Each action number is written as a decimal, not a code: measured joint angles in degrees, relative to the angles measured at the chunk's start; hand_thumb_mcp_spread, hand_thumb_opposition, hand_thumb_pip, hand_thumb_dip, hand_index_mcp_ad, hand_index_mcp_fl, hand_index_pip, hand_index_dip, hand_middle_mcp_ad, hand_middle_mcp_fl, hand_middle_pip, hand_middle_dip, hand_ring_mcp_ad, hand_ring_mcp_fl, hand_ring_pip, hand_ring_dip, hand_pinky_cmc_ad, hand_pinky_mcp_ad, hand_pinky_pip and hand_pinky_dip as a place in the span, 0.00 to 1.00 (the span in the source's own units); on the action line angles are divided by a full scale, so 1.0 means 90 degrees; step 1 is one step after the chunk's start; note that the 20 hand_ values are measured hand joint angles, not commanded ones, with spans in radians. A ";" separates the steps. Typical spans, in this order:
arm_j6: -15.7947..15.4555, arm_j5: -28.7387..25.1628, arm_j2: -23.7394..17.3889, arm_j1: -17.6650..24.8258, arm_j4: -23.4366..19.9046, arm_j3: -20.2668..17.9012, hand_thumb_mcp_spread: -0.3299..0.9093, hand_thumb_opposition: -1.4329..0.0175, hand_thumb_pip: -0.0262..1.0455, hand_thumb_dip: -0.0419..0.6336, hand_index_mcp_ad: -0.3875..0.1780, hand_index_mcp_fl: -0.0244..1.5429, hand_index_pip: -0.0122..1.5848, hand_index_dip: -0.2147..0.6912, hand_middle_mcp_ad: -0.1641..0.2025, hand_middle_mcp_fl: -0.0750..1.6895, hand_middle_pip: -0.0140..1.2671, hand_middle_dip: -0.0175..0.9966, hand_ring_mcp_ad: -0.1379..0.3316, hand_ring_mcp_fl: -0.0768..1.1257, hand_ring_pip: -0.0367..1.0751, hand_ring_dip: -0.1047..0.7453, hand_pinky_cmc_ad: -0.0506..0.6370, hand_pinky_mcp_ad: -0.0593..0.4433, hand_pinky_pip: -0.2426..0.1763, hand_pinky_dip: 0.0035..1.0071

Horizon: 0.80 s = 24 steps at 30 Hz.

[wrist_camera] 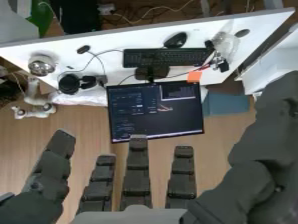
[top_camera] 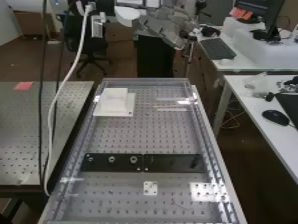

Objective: Grab the chopstick and place it in the clear container

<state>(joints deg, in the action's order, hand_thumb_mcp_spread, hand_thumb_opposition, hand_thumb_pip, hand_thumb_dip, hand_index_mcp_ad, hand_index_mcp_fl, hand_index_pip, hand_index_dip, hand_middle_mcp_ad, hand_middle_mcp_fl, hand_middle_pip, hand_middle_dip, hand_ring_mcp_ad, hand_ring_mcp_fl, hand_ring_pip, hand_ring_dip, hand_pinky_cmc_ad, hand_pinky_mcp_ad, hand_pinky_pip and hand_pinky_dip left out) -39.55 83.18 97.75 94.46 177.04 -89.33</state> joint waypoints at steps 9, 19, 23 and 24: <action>0.0054 0.0022 -0.0045 0.0012 -0.0091 -0.0064 0.43 0.53 0.43 0.18 0.30 0.19 0.03 0.57 0.61 0.19 0.09 0.36 0.58 0.11 0.12 0.39 0.89 0.94 0.59 0.21; 0.0044 0.0016 -0.0038 0.0013 -0.0112 -0.0055 0.43 0.53 0.43 0.18 0.30 0.19 0.03 0.57 0.61 0.19 0.09 0.36 0.58 0.11 0.12 0.39 0.89 0.94 0.59 0.21; 0.0045 -0.0031 -0.0042 0.0012 -0.0123 -0.0050 0.44 0.53 0.42 0.18 0.30 0.19 0.03 0.57 0.61 0.19 0.09 0.36 0.58 0.10 0.14 0.39 0.88 0.94 0.59 0.21; 0.0046 -0.0038 -0.0042 0.0011 -0.0124 -0.0050 0.45 0.53 0.42 0.18 0.30 0.19 0.03 0.57 0.61 0.19 0.09 0.36 0.58 0.10 0.14 0.39 0.88 0.94 0.59 0.21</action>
<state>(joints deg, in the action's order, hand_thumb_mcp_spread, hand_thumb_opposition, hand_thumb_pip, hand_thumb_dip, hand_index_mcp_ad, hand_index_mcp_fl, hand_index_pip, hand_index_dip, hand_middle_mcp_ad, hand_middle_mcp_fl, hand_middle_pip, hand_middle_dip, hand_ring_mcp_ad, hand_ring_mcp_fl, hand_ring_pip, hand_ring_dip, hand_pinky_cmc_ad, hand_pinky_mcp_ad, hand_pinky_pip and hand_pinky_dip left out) -39.14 82.83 97.37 94.56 175.92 -89.77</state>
